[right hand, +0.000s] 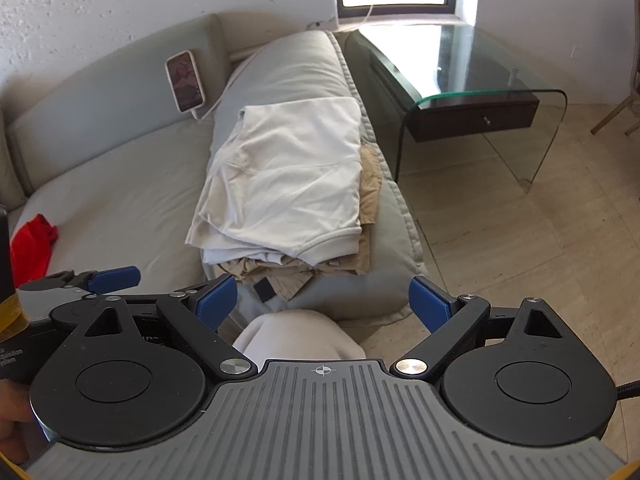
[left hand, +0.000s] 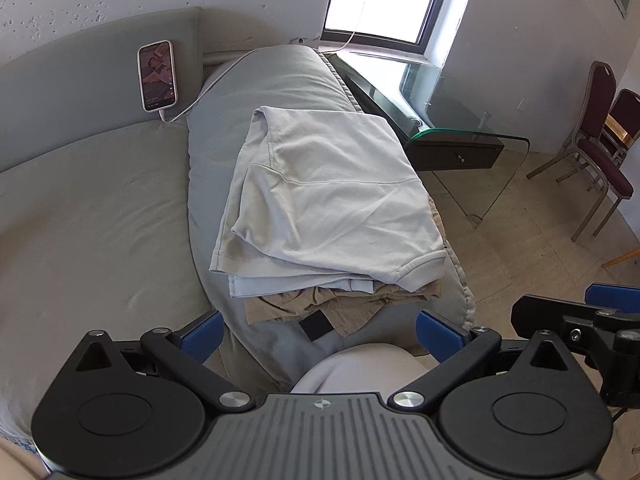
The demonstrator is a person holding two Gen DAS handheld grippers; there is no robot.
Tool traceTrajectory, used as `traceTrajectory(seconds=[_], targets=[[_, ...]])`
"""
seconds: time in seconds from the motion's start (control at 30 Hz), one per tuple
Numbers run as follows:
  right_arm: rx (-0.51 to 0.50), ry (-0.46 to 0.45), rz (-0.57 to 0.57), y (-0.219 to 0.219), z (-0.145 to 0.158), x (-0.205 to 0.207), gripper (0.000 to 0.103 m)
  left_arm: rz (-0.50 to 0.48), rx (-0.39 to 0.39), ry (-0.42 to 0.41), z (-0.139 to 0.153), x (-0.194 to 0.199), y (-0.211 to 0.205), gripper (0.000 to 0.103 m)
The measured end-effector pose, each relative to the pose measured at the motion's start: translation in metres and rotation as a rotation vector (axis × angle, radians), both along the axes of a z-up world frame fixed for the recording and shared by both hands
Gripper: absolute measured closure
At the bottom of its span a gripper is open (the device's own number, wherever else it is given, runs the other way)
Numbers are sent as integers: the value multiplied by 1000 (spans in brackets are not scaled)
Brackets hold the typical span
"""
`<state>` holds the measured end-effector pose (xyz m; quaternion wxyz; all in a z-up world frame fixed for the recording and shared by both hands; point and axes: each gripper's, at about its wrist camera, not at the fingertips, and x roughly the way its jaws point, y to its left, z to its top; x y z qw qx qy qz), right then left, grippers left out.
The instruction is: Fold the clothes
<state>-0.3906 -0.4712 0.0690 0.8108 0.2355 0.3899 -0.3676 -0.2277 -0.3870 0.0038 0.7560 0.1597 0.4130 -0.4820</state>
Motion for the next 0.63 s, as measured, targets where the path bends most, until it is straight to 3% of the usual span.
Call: traceTrajectory(seconds=[0.63], targets=[[8,7,-9,-4,-7,2,10,-15,8,-24,-1,1,-5,1]])
